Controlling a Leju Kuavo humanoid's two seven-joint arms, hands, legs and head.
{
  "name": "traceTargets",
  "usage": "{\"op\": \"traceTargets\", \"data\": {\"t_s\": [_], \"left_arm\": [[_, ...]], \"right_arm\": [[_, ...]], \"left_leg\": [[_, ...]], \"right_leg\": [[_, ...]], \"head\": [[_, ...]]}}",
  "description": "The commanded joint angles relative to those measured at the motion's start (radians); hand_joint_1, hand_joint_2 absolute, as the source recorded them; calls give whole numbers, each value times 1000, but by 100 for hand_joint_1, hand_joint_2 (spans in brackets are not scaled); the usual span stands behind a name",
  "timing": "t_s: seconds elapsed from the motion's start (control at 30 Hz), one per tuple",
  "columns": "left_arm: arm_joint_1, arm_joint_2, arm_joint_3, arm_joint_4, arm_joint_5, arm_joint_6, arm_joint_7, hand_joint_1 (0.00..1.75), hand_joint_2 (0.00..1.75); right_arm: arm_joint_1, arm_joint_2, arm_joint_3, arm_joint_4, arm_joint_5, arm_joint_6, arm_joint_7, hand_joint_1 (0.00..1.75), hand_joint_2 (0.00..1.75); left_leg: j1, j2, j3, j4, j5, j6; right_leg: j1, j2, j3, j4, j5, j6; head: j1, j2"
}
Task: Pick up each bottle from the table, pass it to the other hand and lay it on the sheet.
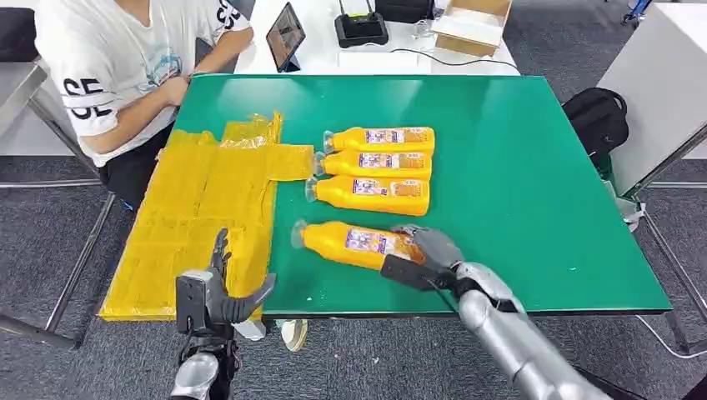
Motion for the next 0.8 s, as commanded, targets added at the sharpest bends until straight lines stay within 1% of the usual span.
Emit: {"op": "traceTargets", "data": {"t_s": [0.03,0.07,0.1,0.13,0.17,0.2,0.23,0.33,0.37,0.5,0.53,0.57,0.63,0.67,0.77,0.8], "left_arm": [[10,4,-37,-25,73,-44,0,0,175],[5,6,-52,-27,93,-56,3,0,175],[2,8,-61,-28,110,-67,7,0,175],[-1,10,-73,-32,125,-75,12,0,175],[-2,11,-80,-37,133,-80,13,0,175],[-1,14,-88,-44,146,-90,15,0,175],[-1,14,-88,-44,146,-90,15,0,175],[-1,14,-88,-44,146,-90,15,0,175],[-1,14,-88,-44,146,-90,15,0,175],[-1,14,-88,-44,146,-90,15,0,175],[-1,14,-88,-44,146,-90,15,0,175],[3,18,-93,-54,169,-110,17,0,175],[8,22,-108,-76,214,-155,26,0,175],[13,27,-121,-94,252,-195,35,0,175],[19,39,-160,-143,330,-292,44,0,175],[18,41,-169,-157,347,-313,45,0,175]], "right_arm": [[244,231,-261,-506,-83,-292,-220,175,175],[247,246,-282,-501,-85,-342,-267,175,175],[245,253,-297,-490,-94,-366,-286,175,175],[241,261,-317,-464,-112,-386,-303,175,175],[239,265,-329,-446,-122,-395,-316,175,175],[237,270,-344,-422,-144,-402,-335,175,175],[237,270,-344,-422,-144,-402,-335,175,175],[237,270,-344,-422,-144,-402,-335,175,175],[237,270,-344,-422,-144,-402,-335,175,175],[237,270,-344,-422,-144,-402,-335,175,175],[237,270,-344,-422,-144,-402,-335,175,175],[236,274,-354,-401,-152,-405,-345,175,175],[239,278,-359,-375,-166,-387,-359,175,175],[243,280,-354,-354,-171,-365,-373,175,175],[247,282,-313,-280,-166,-292,-393,175,175],[246,284,-299,-251,-165,-269,-396,175,175]], "left_leg": [[0,3,5,0,-4,0],[0,-1,2,0,-2,0],[0,-2,3,0,-3,0],[0,-3,1,0,-1,0],[0,-3,3,0,-2,1],[0,-1,1,0,-1,1],[0,-1,3,0,-2,1],[0,0,1,-1,-1,0],[0,0,3,-1,-2,1],[-1,0,1,-1,0,1],[-1,1,4,-1,-1,2],[-1,0,2,-1,0,1],[-1,2,6,-1,-2,2],[-1,1,3,-1,-1,2],[0,1,6,-1,-2,2],[0,2,4,-1,-1,2]], "right_leg": [[1,1,2,2,-4,-4],[0,-2,0,1,-3,-3],[1,-4,2,1,-4,-4],[0,-4,0,0,-3,-2],[0,-4,2,0,-4,-3],[0,-2,0,0,-3,-2],[1,-2,3,-1,-3,-3],[-1,-1,0,-1,-1,-3],[-1,-2,2,-1,-2,-4],[-2,-1,0,-1,0,-1],[-2,-1,3,-1,-1,-3],[-2,-1,0,-1,0,-1],[-1,-1,5,-1,-2,-3],[-1,0,2,-1,-1,-2],[0,-1,5,-2,-2,-3],[-1,0,2,-2,-1,-2]], "head": [[-1,0],[-1,0],[0,0],[-1,0],[0,0],[-1,0],[0,0],[0,0],[0,0],[0,0],[0,0],[0,0],[0,0],[0,0],[0,0],[0,0]]}}
